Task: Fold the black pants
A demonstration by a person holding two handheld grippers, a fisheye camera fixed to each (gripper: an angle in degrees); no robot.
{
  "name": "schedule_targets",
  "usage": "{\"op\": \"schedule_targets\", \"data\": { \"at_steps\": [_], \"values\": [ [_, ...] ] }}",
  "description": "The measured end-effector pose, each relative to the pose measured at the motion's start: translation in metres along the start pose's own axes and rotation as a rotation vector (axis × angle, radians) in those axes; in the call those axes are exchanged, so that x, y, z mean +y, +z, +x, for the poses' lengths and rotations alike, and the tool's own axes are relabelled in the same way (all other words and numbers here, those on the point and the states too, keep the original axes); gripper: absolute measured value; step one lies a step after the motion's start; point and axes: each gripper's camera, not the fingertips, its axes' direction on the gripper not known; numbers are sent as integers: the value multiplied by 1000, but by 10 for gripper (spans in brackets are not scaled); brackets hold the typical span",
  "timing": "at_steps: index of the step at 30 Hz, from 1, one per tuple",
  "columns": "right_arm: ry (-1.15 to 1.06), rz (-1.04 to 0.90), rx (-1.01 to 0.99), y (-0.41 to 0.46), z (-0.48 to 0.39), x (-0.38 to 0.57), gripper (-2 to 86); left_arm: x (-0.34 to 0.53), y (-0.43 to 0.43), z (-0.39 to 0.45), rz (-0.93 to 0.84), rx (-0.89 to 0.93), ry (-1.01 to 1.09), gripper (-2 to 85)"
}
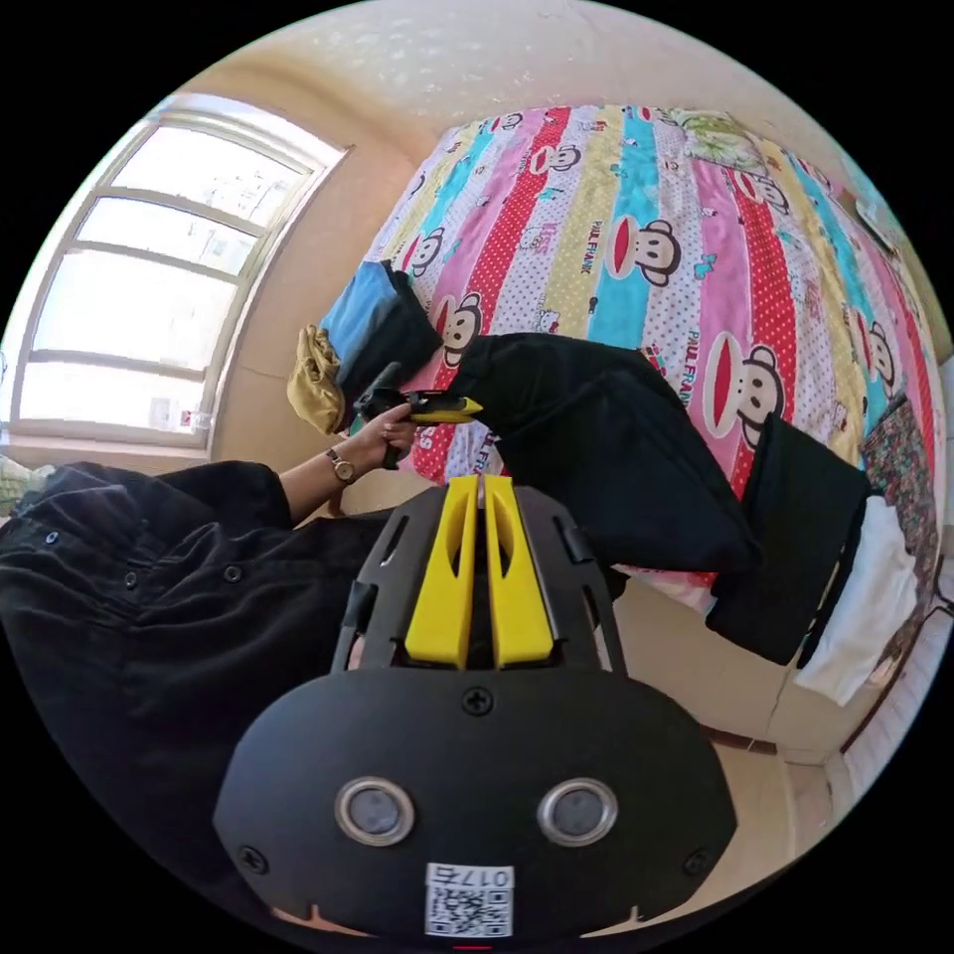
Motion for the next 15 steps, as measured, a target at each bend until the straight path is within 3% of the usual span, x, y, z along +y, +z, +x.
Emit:
{"op": "schedule_targets", "data": {
  "at_steps": [7, 15],
  "values": [
    [-274, -55, 257, 82, -50, -56, 119, -14, 31, 108, -161, 0, 286, 38],
    [-404, -215, 325, 210, -54, -114, 140, -38, 55, 126, -114, -45, 234, 36]
  ]
}}
